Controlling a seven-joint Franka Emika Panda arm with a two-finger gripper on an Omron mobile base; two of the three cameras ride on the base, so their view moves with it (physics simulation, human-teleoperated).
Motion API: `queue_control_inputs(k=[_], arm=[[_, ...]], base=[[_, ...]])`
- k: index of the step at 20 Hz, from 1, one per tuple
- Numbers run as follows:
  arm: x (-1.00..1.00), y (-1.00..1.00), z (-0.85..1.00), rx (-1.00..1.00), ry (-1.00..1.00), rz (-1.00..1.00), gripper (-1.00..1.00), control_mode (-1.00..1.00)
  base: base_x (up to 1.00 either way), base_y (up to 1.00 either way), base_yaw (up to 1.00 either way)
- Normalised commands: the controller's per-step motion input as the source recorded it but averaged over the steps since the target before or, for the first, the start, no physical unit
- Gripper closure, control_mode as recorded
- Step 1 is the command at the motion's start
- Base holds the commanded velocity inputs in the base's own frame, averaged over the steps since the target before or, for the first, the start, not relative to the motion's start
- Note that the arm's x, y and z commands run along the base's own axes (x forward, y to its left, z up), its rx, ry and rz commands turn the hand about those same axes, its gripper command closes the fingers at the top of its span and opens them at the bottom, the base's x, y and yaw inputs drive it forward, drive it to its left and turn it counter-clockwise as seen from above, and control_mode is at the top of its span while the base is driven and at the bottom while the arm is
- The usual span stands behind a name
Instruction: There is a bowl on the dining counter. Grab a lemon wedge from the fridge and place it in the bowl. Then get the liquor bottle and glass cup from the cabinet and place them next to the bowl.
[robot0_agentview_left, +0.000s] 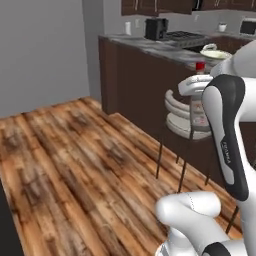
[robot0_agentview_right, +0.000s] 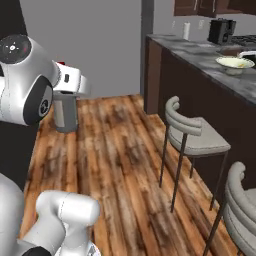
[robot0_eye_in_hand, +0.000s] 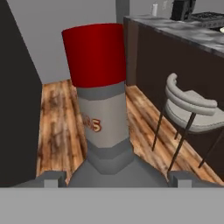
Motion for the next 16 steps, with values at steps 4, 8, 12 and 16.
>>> queue_control_inputs(k=[4,8,12,16], arm=[[0.00,0.00,0.00,0.00,0.00,0.00,1.00,1.00],[0.00,0.00,0.00,0.00,0.00,0.00,1.00,1.00],[0.00,0.00,0.00,0.00,0.00,0.00,1.00,1.00],[0.00,0.00,0.00,0.00,0.00,0.00,1.00,1.00]], base=[[1.00,0.47,-0.41],[0.95,0.53,-0.42],[0.86,0.53,-0.43],[0.78,0.53,-0.43]])
